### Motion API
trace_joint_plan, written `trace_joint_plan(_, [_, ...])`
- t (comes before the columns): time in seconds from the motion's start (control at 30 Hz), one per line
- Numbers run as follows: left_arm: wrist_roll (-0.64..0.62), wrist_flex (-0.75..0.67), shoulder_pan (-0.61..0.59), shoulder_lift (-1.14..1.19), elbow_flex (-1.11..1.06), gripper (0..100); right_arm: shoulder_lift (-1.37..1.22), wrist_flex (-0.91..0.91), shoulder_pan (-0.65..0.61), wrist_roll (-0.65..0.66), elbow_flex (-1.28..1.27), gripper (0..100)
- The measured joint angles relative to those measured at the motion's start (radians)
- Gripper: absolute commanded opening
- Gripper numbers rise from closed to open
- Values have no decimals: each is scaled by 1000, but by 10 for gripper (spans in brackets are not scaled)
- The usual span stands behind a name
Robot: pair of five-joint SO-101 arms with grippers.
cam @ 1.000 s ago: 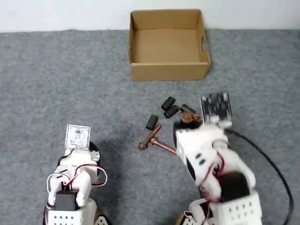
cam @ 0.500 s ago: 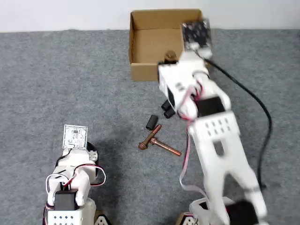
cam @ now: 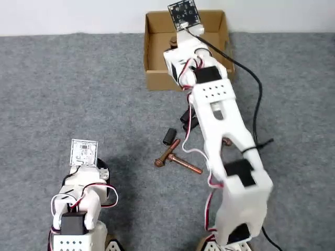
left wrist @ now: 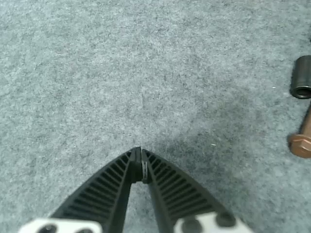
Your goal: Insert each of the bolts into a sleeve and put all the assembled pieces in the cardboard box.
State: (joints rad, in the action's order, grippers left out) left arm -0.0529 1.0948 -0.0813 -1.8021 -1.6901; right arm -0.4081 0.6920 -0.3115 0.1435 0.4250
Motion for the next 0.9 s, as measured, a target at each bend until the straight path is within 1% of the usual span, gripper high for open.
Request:
trace_joint_plan(0.33, [0, 0, 0, 0, 0, 6, -396, 0, 25, 152, 353, 8])
trace_joint_plan(0.5, [6, 0, 0, 0, 0, 6, -508, 0, 21, 180, 416, 9])
trace_joint_plan(0.7, [9, 0, 0, 0, 0, 6, -557, -2, 23, 233, 453, 12])
trace_joint_plan(0.77, [9, 0, 0, 0, 0, 6, -569, -2, 28, 239, 460, 51])
trace_joint_plan(0.87, [9, 0, 0, 0, 0, 6, -575, 20, 28, 245, 470, 146])
trace_joint_plan(0.9, [9, 0, 0, 0, 0, 6, -575, 31, 28, 245, 473, 158])
